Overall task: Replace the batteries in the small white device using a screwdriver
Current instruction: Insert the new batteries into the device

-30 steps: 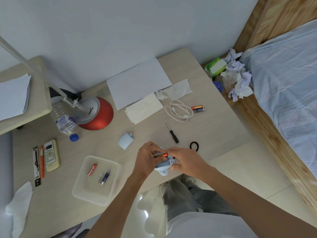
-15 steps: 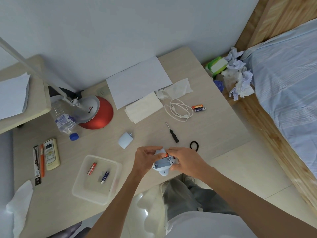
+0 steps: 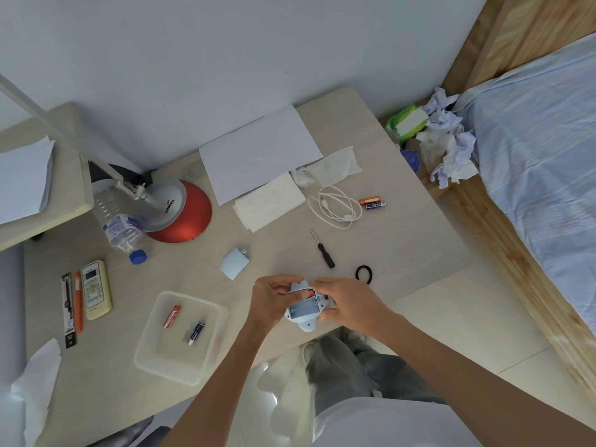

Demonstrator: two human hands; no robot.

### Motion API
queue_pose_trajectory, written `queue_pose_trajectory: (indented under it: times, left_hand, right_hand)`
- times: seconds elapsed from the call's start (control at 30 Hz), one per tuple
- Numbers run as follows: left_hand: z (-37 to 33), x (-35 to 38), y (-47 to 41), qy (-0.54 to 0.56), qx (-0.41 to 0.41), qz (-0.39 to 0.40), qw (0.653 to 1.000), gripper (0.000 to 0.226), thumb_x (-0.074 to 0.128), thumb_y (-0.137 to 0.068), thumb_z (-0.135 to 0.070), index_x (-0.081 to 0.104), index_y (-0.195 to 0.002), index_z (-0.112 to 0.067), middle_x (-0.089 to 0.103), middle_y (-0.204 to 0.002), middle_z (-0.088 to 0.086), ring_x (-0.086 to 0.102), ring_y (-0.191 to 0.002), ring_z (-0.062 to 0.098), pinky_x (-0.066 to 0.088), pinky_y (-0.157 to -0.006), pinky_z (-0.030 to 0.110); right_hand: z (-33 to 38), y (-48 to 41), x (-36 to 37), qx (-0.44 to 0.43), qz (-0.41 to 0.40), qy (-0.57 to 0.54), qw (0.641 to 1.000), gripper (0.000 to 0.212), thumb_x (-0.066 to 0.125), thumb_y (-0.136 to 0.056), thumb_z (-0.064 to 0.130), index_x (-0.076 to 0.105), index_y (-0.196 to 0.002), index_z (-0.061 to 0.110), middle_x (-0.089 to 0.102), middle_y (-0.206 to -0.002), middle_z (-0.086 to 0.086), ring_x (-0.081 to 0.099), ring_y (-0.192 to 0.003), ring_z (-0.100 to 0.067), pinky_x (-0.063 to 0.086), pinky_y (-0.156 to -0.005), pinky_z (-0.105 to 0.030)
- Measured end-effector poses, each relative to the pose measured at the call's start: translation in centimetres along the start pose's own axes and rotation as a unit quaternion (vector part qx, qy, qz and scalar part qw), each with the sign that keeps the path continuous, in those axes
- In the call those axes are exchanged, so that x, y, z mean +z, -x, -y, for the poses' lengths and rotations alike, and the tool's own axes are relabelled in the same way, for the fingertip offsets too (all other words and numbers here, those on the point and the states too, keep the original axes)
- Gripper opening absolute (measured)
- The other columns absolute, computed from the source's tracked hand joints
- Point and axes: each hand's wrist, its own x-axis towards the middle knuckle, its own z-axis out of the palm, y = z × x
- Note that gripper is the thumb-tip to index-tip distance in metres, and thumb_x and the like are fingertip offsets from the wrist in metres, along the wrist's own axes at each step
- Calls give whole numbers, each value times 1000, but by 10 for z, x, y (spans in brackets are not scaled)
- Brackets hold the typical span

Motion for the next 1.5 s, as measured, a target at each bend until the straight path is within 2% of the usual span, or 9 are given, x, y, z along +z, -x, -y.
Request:
queue_pose_trajectory:
  times: [0.13, 0.23, 0.4, 0.6, 0.83, 1.0, 1.17, 1.33, 1.5]
  left_hand:
    - [-16, -7, 0, -39, -3, 34, 999, 58, 95, -74, -36, 76, -127, -23, 82, -108, -6, 79, -97, 13, 66, -86, 48]
    - [-53, -15, -5, -146, 51, 18, 988, 51, 89, -80, -46, 76, -127, -29, 78, -108, -10, 75, -91, 6, 66, -85, 34]
    - [-135, 8, -42, -186, 185, -23, 965, 39, 81, -92, -39, 77, -126, -21, 78, -115, -5, 73, -98, 8, 61, -92, 33]
    - [-188, 66, -109, -277, 243, 39, 929, 36, 66, -100, -19, 71, -136, -17, 70, -138, 4, 61, -129, 24, 45, -112, 39]
    - [-184, 117, -164, -475, 264, 107, 832, 16, 57, -94, -3, 70, -95, -11, 68, -105, 13, 62, -106, 35, 51, -80, 43]
    - [-185, 128, -176, -469, 257, 95, 839, 28, 57, -88, 5, 52, -75, -20, 52, -90, 5, 62, -94, 33, 44, -73, 37]
    - [-176, 130, -187, -422, 233, 82, 872, 10, 73, -85, -8, 78, -90, -15, 66, -91, 2, 65, -92, 29, 50, -76, 36]
    - [-176, 124, -190, -328, 172, 60, 927, 18, 85, -73, -7, 83, -90, -13, 71, -86, -2, 68, -85, 22, 57, -75, 35]
    - [-183, 113, -192, -281, 152, 49, 946, 26, 93, -72, -12, 84, -96, -12, 79, -91, 5, 73, -89, 22, 59, -82, 32]
  right_hand:
    - [1, 1, -2, -1, 0, 7, 1000, 47, 77, -84, 46, 60, -127, 35, 68, -107, 15, 63, -88, -7, 55, -77, -25]
    - [1, 2, -3, -2, -6, 12, 1000, 52, 76, -85, 46, 55, -133, 37, 68, -114, 16, 66, -94, -7, 58, -79, -26]
    - [1, 4, -2, -2, -9, 8, 1000, 42, 76, -87, 41, 59, -124, 29, 69, -112, 12, 67, -95, -10, 60, -80, -30]
    - [0, 1, -5, 0, -5, 16, 1000, 39, 77, -87, 39, 61, -120, 25, 69, -109, 9, 67, -93, -11, 59, -78, -31]
    - [-1, 1, -4, -12, -15, 12, 1000, 47, 75, -88, 35, 57, -131, 27, 69, -111, 10, 66, -94, -12, 41, -67, -23]
    - [-1, 2, -6, -14, -19, -7, 1000, 46, 77, -88, 31, 58, -129, 24, 69, -108, 8, 59, -85, -12, 31, -60, -18]
    - [-2, 2, -2, -9, -22, -10, 1000, 49, 77, -87, 35, 59, -131, 27, 70, -110, 10, 67, -93, -13, 48, -67, -24]
    - [-3, 2, -1, -5, -29, -3, 1000, 51, 78, -87, 37, 57, -132, 28, 71, -113, 10, 69, -98, -15, 60, -75, -31]
    - [-3, 3, -1, -11, -35, -3, 999, 50, 78, -88, 39, 56, -132, 29, 71, -116, 10, 69, -102, -16, 63, -78, -32]
